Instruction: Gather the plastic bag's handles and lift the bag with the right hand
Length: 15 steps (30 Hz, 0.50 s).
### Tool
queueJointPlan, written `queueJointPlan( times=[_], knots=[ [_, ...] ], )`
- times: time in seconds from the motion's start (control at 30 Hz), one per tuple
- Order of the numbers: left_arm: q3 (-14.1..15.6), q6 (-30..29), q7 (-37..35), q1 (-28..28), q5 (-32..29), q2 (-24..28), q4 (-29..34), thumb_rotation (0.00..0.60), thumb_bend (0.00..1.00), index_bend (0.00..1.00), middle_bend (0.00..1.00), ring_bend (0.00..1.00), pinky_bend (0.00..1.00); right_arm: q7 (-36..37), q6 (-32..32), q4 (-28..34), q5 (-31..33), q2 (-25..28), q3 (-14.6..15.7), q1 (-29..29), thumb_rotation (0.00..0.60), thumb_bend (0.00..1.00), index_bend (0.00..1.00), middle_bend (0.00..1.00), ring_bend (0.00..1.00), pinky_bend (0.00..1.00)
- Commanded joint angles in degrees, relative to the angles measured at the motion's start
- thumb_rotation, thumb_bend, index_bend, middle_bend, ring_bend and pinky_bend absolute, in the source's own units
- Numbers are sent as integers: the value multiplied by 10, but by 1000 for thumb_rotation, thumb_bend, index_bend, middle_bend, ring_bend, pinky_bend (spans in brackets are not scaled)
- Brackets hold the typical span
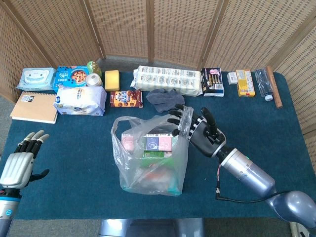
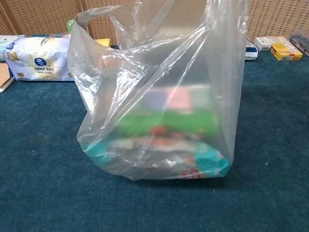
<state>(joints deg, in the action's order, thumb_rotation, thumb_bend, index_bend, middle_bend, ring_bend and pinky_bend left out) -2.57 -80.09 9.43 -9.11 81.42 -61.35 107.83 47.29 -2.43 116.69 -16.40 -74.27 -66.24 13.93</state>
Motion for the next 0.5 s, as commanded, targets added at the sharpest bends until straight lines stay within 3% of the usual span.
queueJointPlan(
  times=[0.03, 0.23, 0.5],
  knots=[
    [-1, 0, -1, -1, 3, 0, 0, 600, 36, 100, 66, 11, 138, 21, -23, 20, 8, 25, -4, -4, 364, 226, 396, 466, 529, 681],
    [-6, -10, -5, -6, 25, -3, -5, 600, 37, 100, 83, 43, 138, 45, -47, 46, 14, 78, 11, -17, 368, 228, 547, 625, 677, 777],
    [-27, -7, -5, -46, 94, -10, -13, 600, 47, 121, 132, 86, 173, 68, -43, 61, 7, 113, 36, -25, 367, 232, 569, 640, 699, 779]
  ],
)
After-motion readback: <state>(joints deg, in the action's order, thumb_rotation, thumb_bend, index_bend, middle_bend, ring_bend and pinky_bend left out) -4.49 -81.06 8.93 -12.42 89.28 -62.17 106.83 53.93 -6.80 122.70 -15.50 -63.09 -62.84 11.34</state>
